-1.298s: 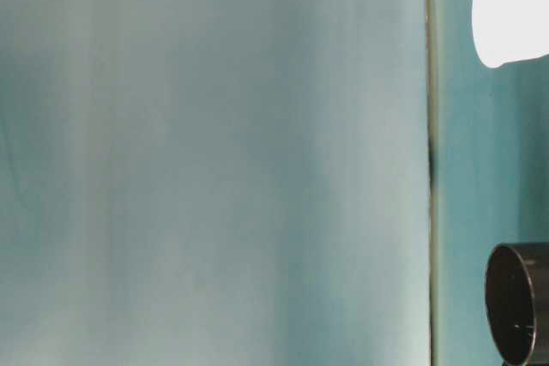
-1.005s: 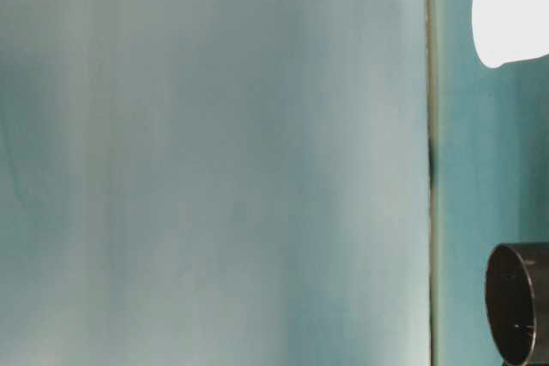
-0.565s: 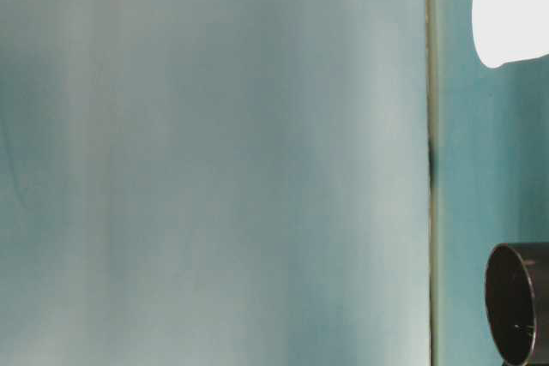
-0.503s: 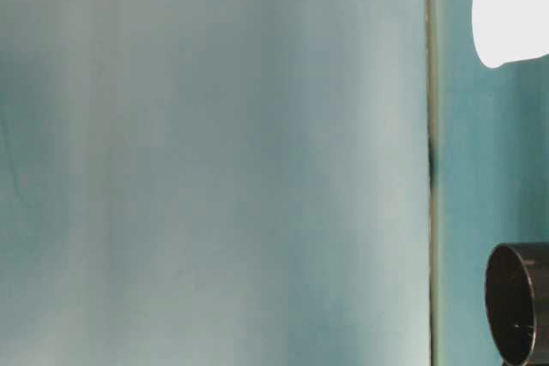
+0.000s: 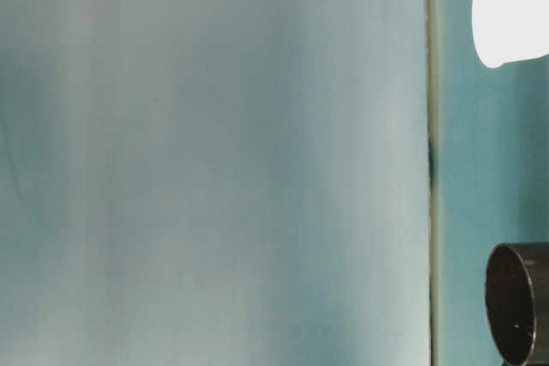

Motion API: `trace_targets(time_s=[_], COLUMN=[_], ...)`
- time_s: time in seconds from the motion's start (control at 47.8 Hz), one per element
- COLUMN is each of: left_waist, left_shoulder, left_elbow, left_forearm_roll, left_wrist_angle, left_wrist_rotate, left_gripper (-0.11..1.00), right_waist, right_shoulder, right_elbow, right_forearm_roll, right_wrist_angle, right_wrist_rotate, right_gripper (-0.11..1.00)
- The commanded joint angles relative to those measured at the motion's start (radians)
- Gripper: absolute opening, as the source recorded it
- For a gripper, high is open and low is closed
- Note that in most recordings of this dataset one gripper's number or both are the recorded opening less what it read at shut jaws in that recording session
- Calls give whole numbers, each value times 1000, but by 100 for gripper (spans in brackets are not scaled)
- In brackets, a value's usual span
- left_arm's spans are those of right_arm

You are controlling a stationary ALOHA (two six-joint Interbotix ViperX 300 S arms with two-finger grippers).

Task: Put a paper cup into the cup holder on your left arm.
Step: 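Move the left gripper toward the black mug's handle and open it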

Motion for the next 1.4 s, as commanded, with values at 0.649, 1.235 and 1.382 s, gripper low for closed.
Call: trace_targets(time_s=[0.649,1.235,1.382], left_waist=[20,32,32], left_shoulder=[236,324,350], left_elbow=[-21,-3,-9], left_forearm_roll=[5,5,3], left_wrist_angle=[-54,-169,-175], left_wrist_rotate=[8,-5,-15], left_gripper=[3,3,13], right_waist=[-3,-6,-6], right_shoulder=[3,5,3], right_elbow=[-26,-25,-25], right_forearm_roll=[0,0,0], right_wrist_angle=[-3,-3,-3], right_wrist_rotate=[9,11,11], right_gripper=[0,0,0])
